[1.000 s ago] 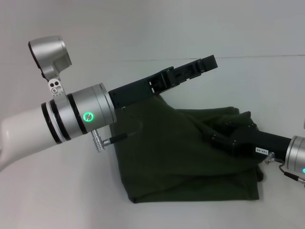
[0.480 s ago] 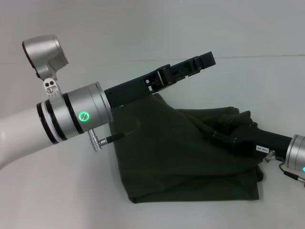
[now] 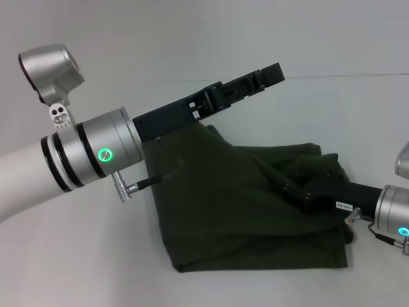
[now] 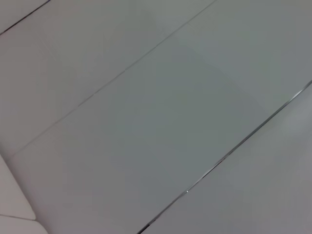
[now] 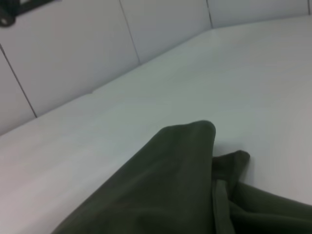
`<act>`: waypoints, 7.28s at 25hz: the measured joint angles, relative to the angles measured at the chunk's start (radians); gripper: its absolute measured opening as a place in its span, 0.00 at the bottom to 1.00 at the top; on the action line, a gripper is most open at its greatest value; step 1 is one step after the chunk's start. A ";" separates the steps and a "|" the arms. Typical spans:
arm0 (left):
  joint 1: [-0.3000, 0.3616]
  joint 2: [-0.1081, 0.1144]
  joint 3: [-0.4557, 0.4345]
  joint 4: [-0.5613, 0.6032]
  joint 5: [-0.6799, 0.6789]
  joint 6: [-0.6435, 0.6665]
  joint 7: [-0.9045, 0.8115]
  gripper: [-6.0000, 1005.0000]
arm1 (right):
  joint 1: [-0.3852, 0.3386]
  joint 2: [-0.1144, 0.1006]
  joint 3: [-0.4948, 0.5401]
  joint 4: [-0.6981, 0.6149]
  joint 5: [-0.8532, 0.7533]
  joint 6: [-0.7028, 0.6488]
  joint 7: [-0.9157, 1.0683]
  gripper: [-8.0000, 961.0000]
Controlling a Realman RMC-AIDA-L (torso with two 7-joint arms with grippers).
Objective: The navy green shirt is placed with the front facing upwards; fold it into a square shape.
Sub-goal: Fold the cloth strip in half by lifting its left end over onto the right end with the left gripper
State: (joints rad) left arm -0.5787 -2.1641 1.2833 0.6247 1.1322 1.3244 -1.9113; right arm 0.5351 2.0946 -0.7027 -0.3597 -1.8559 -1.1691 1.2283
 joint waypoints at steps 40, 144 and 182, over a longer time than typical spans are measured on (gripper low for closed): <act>0.066 0.045 -0.539 0.184 0.723 0.199 0.223 0.76 | -0.357 -0.003 0.242 -0.035 0.025 -0.519 -0.443 0.03; 0.012 0.004 -0.535 0.176 0.721 0.148 0.224 0.75 | 0.002 -0.012 -0.007 -0.079 0.026 0.098 0.070 0.49; 0.008 0.001 -0.537 0.147 0.721 0.132 0.264 0.75 | -0.075 -0.008 0.119 -0.171 -0.004 -0.037 0.105 0.02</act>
State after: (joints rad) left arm -0.5706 -2.1628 0.7462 0.7720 1.8531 1.4560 -1.6476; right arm 0.4602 2.0861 -0.5841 -0.5307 -1.8599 -1.2059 1.3336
